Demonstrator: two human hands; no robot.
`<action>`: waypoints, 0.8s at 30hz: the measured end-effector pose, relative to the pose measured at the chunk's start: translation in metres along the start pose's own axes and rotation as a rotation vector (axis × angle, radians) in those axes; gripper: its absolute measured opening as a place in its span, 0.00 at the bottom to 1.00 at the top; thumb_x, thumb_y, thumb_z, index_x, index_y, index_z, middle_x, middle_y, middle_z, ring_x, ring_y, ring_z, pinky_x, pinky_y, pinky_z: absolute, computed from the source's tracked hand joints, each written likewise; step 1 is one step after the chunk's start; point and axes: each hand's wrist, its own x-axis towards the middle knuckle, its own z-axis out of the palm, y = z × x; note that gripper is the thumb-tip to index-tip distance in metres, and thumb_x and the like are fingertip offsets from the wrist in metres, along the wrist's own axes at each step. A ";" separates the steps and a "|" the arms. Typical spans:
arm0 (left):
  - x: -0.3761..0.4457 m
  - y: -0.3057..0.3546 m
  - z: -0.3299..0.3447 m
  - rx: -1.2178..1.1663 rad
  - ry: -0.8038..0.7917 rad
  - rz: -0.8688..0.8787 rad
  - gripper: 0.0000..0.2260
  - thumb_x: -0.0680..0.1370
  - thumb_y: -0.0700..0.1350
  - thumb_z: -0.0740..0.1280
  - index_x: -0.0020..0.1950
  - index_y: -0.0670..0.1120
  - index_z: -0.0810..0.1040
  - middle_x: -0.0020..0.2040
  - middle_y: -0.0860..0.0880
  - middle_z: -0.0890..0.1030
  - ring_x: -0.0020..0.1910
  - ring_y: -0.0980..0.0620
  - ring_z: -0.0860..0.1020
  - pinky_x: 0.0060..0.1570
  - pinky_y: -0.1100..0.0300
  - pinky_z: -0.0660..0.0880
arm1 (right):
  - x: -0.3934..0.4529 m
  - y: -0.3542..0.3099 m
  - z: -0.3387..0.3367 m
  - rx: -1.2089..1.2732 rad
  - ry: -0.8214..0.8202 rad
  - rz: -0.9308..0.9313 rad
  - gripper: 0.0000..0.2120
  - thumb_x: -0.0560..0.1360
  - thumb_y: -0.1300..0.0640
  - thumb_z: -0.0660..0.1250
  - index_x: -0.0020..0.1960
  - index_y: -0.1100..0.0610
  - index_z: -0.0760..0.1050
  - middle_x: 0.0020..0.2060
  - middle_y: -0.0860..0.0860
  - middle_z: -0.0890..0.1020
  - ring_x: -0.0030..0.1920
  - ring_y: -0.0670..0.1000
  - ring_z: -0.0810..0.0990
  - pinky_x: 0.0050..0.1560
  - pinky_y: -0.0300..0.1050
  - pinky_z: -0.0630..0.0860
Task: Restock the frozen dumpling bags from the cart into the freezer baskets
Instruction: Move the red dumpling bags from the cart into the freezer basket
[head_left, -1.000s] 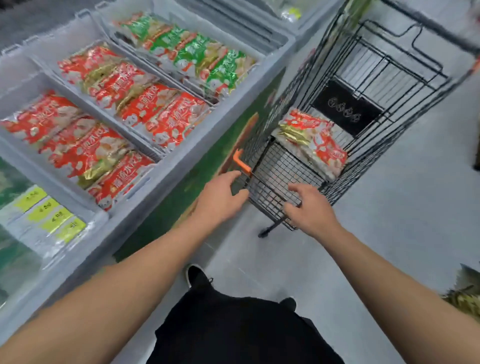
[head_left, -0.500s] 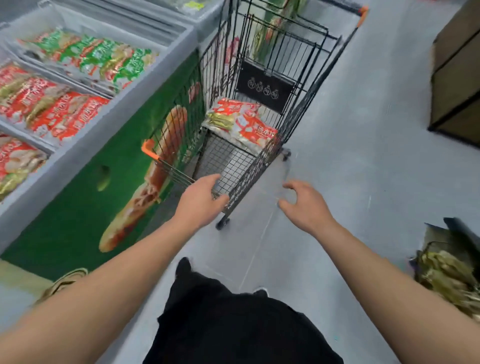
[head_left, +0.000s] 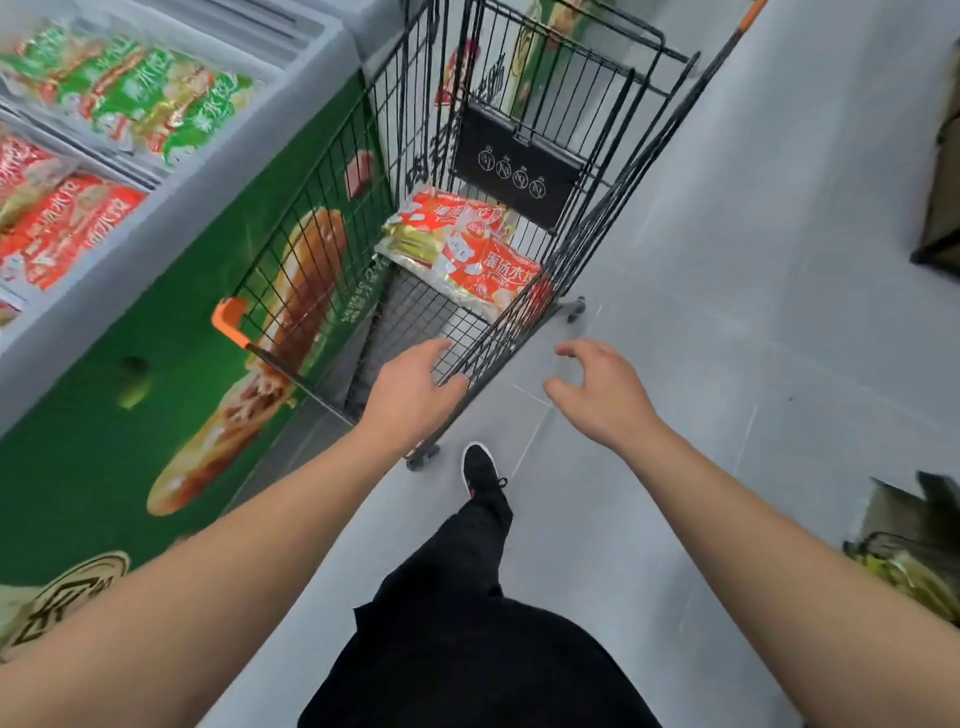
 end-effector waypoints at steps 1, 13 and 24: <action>0.016 0.004 0.001 -0.018 -0.002 -0.022 0.26 0.79 0.49 0.66 0.76 0.46 0.68 0.74 0.48 0.72 0.73 0.48 0.70 0.72 0.55 0.65 | 0.017 -0.001 -0.005 -0.005 -0.016 -0.006 0.22 0.75 0.56 0.67 0.69 0.57 0.73 0.67 0.55 0.75 0.68 0.54 0.73 0.67 0.45 0.66; 0.162 0.033 -0.020 -0.181 0.022 -0.282 0.25 0.80 0.51 0.66 0.75 0.47 0.69 0.71 0.48 0.75 0.69 0.47 0.73 0.67 0.56 0.69 | 0.205 -0.037 -0.061 -0.115 -0.184 -0.120 0.22 0.75 0.53 0.68 0.68 0.55 0.73 0.64 0.54 0.76 0.62 0.54 0.75 0.56 0.41 0.68; 0.288 0.026 0.003 -0.288 0.081 -0.582 0.25 0.79 0.51 0.67 0.75 0.45 0.69 0.71 0.46 0.75 0.68 0.46 0.74 0.65 0.55 0.70 | 0.382 -0.038 -0.052 -0.282 -0.525 -0.161 0.22 0.76 0.54 0.67 0.69 0.57 0.73 0.65 0.55 0.76 0.63 0.56 0.76 0.62 0.47 0.71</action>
